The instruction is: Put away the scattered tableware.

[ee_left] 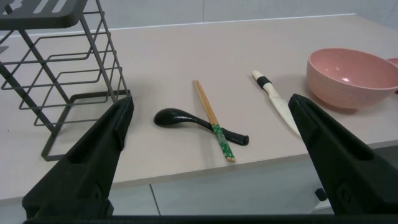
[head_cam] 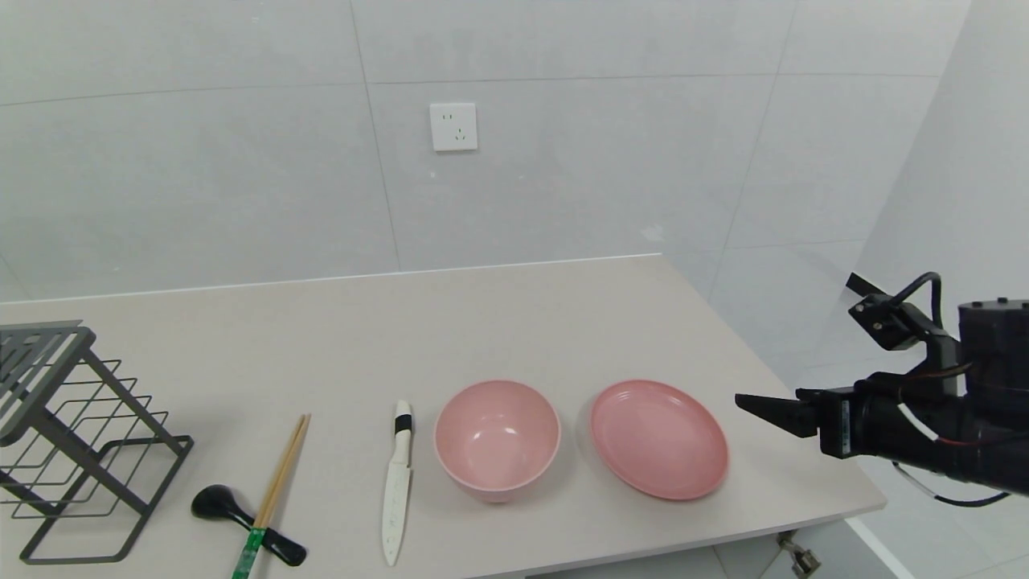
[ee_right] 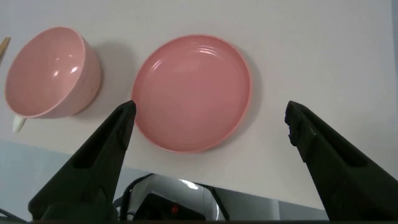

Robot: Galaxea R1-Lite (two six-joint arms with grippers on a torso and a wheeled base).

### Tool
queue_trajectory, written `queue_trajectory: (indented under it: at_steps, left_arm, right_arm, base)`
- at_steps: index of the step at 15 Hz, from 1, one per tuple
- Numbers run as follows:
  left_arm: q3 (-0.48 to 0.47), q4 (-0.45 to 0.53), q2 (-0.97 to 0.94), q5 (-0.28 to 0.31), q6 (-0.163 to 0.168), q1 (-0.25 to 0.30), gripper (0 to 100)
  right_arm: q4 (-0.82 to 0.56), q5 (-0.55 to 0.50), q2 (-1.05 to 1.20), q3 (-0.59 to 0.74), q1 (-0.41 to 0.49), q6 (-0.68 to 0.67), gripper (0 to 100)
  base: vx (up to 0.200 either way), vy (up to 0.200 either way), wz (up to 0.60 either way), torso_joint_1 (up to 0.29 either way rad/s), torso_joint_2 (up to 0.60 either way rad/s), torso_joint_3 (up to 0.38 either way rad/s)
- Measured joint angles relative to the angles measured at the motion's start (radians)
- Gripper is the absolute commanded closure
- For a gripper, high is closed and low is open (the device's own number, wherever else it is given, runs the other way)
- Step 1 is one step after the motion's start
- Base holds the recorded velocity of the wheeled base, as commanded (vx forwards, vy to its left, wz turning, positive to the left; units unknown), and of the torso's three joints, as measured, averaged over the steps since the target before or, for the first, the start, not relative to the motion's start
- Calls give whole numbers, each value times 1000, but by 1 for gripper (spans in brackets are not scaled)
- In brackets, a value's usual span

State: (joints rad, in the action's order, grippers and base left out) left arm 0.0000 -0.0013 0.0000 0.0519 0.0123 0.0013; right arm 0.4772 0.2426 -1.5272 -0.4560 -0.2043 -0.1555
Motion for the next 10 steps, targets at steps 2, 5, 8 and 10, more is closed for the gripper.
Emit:
queue_trajectory:
  at_steps: [2, 5, 8, 10]
  left_arm:
    - [0, 0, 0, 2, 1, 0, 0]
    - [0, 0, 0, 4, 0, 0, 0]
    - [0, 0, 0, 4, -1, 0, 0]
    - [0, 0, 0, 6, -1, 0, 0]
  right_arm:
    - [19, 1, -42, -11, 6, 20, 0]
    - [85, 2, -155, -49, 11, 78, 0]
    - [138, 2, -270, -90, 16, 95, 0]
    - [183, 2, -339, -104, 21, 101, 0]
  base:
    - [0, 0, 0, 0, 0, 0]
    - [0, 0, 0, 0, 0, 0]
    - [0, 0, 0, 0, 0, 0]
    - [0, 0, 0, 0, 0, 0]
